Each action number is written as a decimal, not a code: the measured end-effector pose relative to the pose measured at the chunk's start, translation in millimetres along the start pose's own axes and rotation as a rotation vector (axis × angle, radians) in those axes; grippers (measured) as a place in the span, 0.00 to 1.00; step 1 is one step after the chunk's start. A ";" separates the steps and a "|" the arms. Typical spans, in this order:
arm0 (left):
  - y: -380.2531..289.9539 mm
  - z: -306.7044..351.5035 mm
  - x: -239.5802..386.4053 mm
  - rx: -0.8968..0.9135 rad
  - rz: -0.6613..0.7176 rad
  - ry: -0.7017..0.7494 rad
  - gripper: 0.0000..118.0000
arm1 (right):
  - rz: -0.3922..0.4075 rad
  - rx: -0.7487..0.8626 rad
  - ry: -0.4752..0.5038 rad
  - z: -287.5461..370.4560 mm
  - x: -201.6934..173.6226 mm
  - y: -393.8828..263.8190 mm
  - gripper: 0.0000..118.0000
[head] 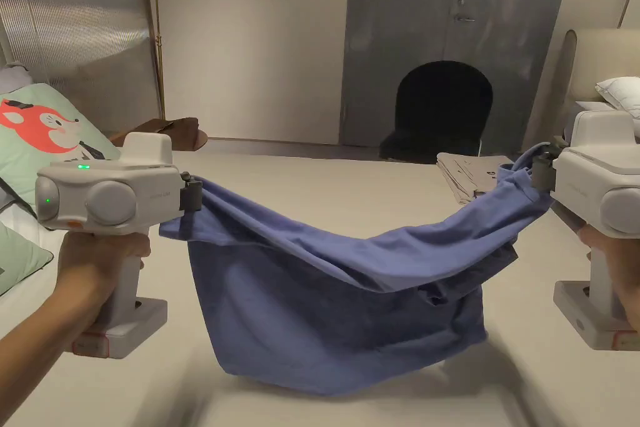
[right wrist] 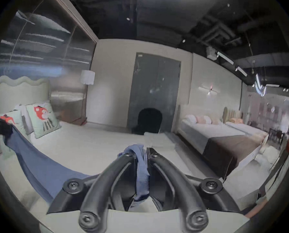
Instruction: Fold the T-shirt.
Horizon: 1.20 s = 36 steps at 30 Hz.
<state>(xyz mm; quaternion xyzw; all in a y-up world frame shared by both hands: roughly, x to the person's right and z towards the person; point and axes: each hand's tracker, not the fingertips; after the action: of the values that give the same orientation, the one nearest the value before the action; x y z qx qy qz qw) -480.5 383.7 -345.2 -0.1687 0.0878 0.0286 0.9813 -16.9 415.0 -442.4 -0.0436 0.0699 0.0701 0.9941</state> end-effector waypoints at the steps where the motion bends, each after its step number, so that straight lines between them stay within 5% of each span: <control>1: 12.2 -5.2 -2.7 0.013 0.010 0.015 0.02 | 0.013 0.018 -0.019 -4.9 -2.0 7.4 0.07; 9: 98.0 -53.5 -39.6 0.135 0.066 0.189 0.02 | 0.058 0.134 -0.100 -37.0 -13.2 44.6 0.07; 15: 88.8 -79.2 -67.3 0.143 0.120 0.236 0.02 | 0.072 0.108 -0.103 -61.9 -22.5 22.6 0.07; 24: -11.4 -102.3 -91.5 0.004 0.060 0.278 0.02 | 0.067 -0.050 -0.027 -79.9 -51.0 -71.7 0.07; 32: -131.0 -66.0 -110.4 -0.166 0.046 0.255 0.02 | -0.013 -0.264 0.041 -36.0 -56.3 -183.0 0.07; 36: -184.5 -28.2 -112.5 -0.261 0.086 0.240 0.02 | -0.119 -0.369 0.051 4.8 -50.0 -226.2 0.07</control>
<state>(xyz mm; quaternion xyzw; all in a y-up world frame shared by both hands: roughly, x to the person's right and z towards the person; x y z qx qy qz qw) -579.9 197.5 -290.7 -0.2926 0.2068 0.0616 0.9316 -32.3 185.7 -413.0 -0.2308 0.0784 0.0217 0.9696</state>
